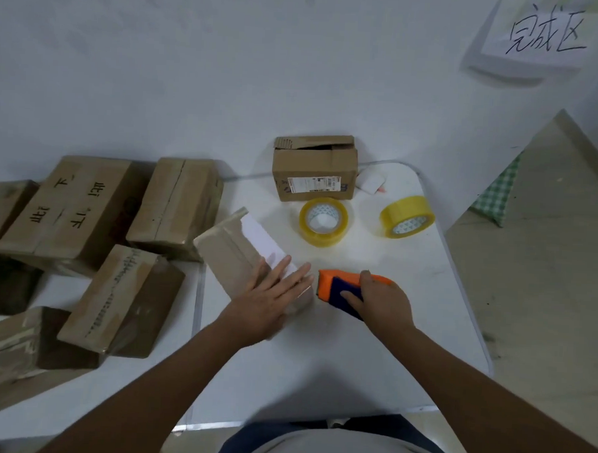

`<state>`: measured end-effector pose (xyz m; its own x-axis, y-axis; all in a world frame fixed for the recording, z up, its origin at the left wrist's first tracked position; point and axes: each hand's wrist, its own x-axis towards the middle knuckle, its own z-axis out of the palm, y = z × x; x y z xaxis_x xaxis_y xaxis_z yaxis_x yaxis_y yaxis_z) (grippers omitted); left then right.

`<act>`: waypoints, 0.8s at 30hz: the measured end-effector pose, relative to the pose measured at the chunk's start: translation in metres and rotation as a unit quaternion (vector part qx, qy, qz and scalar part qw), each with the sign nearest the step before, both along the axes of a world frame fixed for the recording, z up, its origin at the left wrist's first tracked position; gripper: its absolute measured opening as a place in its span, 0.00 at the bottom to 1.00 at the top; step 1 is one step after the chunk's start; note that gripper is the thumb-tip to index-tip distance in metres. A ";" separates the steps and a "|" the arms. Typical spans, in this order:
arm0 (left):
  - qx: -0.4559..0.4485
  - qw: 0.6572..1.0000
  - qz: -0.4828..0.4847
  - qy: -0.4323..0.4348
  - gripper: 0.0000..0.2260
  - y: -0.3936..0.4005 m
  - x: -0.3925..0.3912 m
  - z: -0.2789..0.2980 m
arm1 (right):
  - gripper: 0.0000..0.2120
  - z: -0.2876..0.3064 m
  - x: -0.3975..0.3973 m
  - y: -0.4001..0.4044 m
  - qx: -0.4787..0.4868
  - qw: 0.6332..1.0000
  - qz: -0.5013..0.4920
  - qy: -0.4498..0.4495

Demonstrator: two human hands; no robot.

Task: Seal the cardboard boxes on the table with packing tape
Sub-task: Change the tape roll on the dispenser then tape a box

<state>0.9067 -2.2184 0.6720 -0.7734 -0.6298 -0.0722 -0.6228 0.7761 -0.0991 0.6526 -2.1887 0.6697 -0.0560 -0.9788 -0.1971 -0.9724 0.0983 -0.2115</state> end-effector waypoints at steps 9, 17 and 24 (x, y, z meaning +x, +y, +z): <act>0.118 0.970 0.204 0.064 0.50 0.007 0.052 -0.002 | 0.15 -0.033 -0.015 -0.001 -0.063 0.998 -0.009 0.016; 0.139 0.971 0.175 0.085 0.53 0.004 0.063 0.000 | 0.19 -0.057 0.002 0.010 -0.001 0.998 -0.029 -0.050; 0.146 0.974 0.157 0.076 0.49 0.000 0.073 -0.004 | 0.13 0.005 0.110 0.019 0.088 0.910 0.122 -0.386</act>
